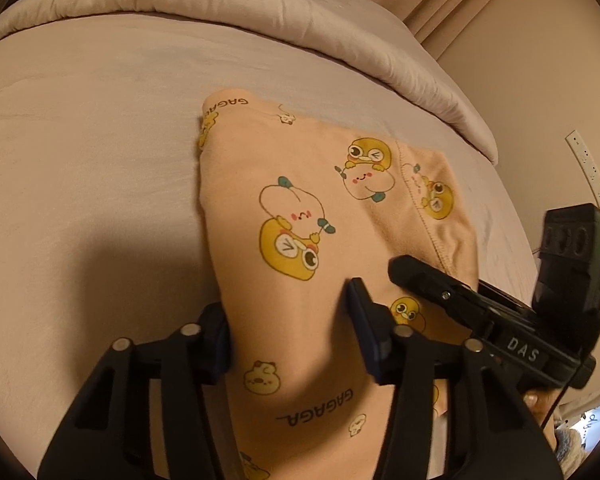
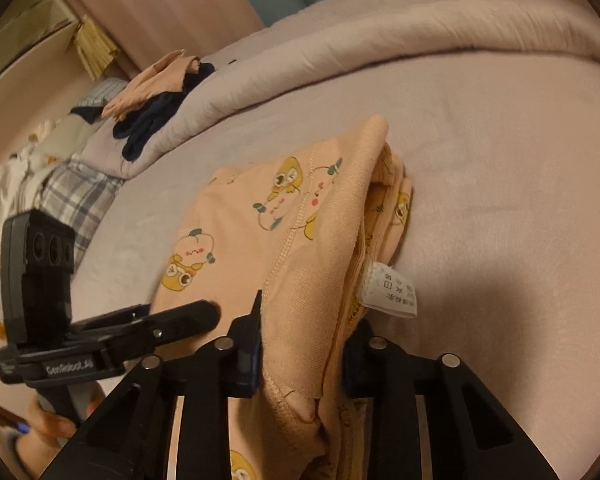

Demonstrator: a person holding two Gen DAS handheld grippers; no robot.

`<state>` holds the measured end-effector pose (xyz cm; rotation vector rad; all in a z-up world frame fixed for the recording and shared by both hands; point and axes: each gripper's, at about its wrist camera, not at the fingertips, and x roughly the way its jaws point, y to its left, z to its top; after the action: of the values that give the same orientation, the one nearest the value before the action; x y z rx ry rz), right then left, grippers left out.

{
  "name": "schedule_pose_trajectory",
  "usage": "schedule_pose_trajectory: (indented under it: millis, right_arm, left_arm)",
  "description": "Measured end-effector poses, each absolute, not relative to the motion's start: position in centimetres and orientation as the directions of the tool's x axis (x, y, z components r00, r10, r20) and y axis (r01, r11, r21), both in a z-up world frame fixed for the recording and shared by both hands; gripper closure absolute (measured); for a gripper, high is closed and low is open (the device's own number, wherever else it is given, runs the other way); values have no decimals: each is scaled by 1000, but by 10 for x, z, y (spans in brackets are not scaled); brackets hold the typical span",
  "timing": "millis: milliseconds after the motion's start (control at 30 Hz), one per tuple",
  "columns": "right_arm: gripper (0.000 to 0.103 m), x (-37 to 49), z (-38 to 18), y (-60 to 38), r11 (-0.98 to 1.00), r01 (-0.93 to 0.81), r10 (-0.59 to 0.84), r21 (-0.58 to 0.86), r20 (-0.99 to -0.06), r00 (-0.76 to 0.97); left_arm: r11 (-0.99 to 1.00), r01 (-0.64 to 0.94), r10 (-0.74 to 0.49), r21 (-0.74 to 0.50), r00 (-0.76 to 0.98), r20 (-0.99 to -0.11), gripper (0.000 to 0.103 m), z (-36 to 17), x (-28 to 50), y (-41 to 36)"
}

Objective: Fold small clothes

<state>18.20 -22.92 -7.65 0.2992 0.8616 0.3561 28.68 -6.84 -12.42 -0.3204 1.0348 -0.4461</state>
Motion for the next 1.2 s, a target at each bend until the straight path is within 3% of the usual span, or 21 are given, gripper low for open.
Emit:
schedule_pose_trajectory:
  millis: [233, 1200]
  right_arm:
    - [75, 169, -64, -222, 912, -210, 402, 353, -662, 633]
    - [75, 90, -29, -205, 911, -251, 408, 326, -632, 658]
  left_arm:
    - [869, 201, -492, -452, 445, -748, 70, -114, 276, -64]
    - [884, 261, -468, -388, 479, -743, 71, -70, 181, -62]
